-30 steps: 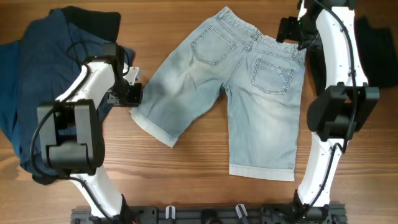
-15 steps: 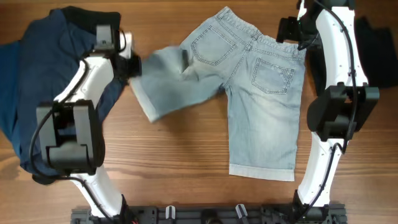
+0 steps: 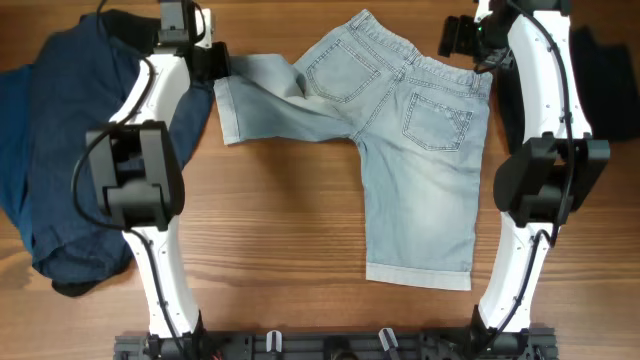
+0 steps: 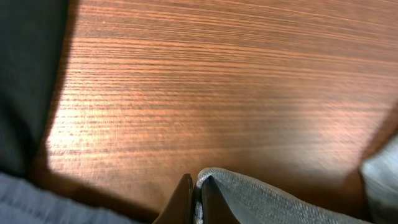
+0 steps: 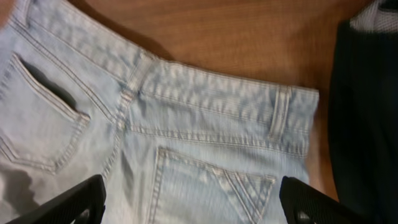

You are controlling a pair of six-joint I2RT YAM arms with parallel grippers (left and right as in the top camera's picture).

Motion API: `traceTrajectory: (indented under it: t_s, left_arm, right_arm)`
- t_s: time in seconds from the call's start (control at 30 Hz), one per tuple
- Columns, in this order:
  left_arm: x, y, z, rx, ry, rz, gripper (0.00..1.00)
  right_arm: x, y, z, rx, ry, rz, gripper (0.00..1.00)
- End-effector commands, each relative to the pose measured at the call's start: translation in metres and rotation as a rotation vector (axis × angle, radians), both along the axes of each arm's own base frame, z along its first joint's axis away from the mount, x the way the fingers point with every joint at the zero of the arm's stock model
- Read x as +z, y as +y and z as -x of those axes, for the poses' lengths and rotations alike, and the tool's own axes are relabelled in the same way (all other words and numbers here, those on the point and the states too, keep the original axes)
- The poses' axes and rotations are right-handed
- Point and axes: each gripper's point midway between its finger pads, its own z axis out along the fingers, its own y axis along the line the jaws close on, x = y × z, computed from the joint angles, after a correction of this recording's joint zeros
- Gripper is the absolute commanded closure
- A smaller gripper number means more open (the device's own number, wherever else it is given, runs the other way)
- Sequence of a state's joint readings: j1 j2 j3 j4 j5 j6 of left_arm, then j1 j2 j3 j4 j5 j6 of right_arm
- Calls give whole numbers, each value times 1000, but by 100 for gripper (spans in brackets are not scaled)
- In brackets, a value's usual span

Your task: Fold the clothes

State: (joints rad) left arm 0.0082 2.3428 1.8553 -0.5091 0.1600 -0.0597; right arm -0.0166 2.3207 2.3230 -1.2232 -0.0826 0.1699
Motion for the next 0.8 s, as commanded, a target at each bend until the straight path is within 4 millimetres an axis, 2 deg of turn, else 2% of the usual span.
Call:
traceTrajectory:
  t_s: [0.0, 0.03, 0.07, 0.1, 0.13, 0.17, 0.2, 0.27, 0.33, 0.43, 0.57, 0.7, 0.77]
  left_arm:
    - [3, 43, -8, 165, 10, 66, 96]
    - [2, 50, -4, 185, 31, 100, 96]
    - [1, 52, 5, 182, 72, 152, 96]
    - [0, 50, 11, 175, 99, 177, 86]
    - [-3, 47, 18, 169, 130, 196, 73]
    - [-4, 42, 27, 163, 171, 218, 53]
    - [-6, 36, 37, 155, 216, 239, 25]
    - [-8, 24, 53, 142, 290, 264, 7]
    - [-4, 6, 77, 120, 384, 284, 2]
    - [19, -18, 99, 65, 437, 269, 1]
    - [68, -59, 110, -40, 372, 239, 0]
    - [93, -87, 121, -104, 341, 208, 4]
    - [97, -105, 125, -140, 323, 163, 5]
  right_arm:
    - [23, 8, -10, 29, -84, -26, 9]
    - [26, 9, -16, 33, -113, -27, 6]
    - [34, 18, -29, 111, -182, -49, 5]
    - [37, 23, -33, 144, -210, -57, 5]
    - [41, 26, -41, 178, -253, -57, 5]
    - [45, 28, -47, 194, -284, -47, 5]
    - [47, 30, -54, 222, -316, -32, 4]
    - [49, 37, -63, 288, -364, -7, 3]
    - [45, 44, -71, 354, -396, 27, 3]
    - [19, 54, -80, 411, -386, 45, 3]
    - [-40, 73, -80, 464, -295, -6, 4]
    - [-84, 81, -78, 481, -236, -42, 5]
    - [-108, 82, -75, 487, -198, -53, 7]
